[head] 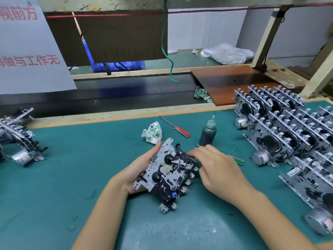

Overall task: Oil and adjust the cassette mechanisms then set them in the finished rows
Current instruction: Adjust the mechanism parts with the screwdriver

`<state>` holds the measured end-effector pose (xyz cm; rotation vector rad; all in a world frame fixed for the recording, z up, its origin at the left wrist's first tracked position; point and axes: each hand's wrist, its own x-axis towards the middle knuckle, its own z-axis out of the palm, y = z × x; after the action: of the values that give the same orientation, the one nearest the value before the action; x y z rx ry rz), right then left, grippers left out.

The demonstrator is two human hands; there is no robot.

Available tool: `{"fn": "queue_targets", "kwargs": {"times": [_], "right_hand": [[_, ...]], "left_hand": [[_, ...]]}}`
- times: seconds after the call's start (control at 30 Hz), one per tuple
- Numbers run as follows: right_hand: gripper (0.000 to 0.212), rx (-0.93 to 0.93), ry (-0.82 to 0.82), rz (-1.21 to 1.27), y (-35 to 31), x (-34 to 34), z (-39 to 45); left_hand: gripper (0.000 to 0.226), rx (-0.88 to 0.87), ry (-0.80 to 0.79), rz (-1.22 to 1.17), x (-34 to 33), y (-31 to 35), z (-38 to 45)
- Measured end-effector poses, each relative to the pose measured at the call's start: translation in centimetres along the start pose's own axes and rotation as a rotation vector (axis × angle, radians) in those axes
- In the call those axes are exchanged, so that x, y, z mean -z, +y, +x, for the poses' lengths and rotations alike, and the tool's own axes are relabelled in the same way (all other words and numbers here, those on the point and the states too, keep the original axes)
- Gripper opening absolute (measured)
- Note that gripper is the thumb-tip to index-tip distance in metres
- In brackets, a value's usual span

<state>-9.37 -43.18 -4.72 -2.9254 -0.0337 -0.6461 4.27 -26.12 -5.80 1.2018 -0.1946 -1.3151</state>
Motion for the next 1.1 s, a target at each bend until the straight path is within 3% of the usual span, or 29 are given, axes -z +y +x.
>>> {"fn": "queue_targets", "kwargs": {"times": [0.07,0.13,0.2,0.27,0.33,0.4,0.47,0.5,0.63,0.8,0.9,1.1], "right_hand": [[0.033,0.059,-0.128,-0.014,0.8,0.8,-1.0],[0.043,0.078,-0.175,-0.034,1.3,1.3,-1.8],[0.051,0.079,-0.142,-0.056,1.4,1.0,-2.4],[0.054,0.057,-0.108,-0.039,1.2,0.3,-3.1],[0.054,0.001,-0.056,-0.021,1.1,-0.2,-3.7],[0.053,-0.067,-0.019,-0.012,1.0,-0.2,-3.8],[0.051,-0.115,0.005,0.017,0.9,-0.3,-4.0],[0.051,-0.127,0.017,0.032,0.8,-0.5,-4.0],[0.049,-0.107,0.058,0.010,0.6,-0.9,-3.6],[0.048,0.027,0.032,-0.030,1.6,-1.0,-3.9],[0.049,0.024,0.072,-0.085,1.6,-1.1,-4.0],[0.045,-0.013,0.063,0.038,1.2,-1.0,-3.7]], "left_hand": [[0.063,0.014,0.038,0.112,0.0,0.0,0.2],[0.076,0.016,0.121,0.264,0.3,0.0,0.4],[0.074,0.045,0.040,0.345,0.3,0.3,-0.1],[0.085,0.021,0.003,0.303,0.2,0.6,-0.5],[0.081,-0.111,0.113,0.256,-0.2,0.3,-0.8],[0.077,-0.338,0.478,0.585,-0.5,-0.5,-1.2],[0.087,-0.390,0.831,1.192,-1.4,-0.6,-2.0],[0.091,-0.385,0.881,1.370,-1.3,-1.3,-2.5],[0.082,-0.432,0.795,1.636,-1.8,-4.0,-4.0],[0.058,-0.534,0.783,1.496,-2.2,-4.6,-3.4],[0.061,-0.654,0.800,1.560,-2.2,-5.3,-3.0],[0.064,-0.685,0.974,1.519,-3.0,-5.4,-2.6]]}}
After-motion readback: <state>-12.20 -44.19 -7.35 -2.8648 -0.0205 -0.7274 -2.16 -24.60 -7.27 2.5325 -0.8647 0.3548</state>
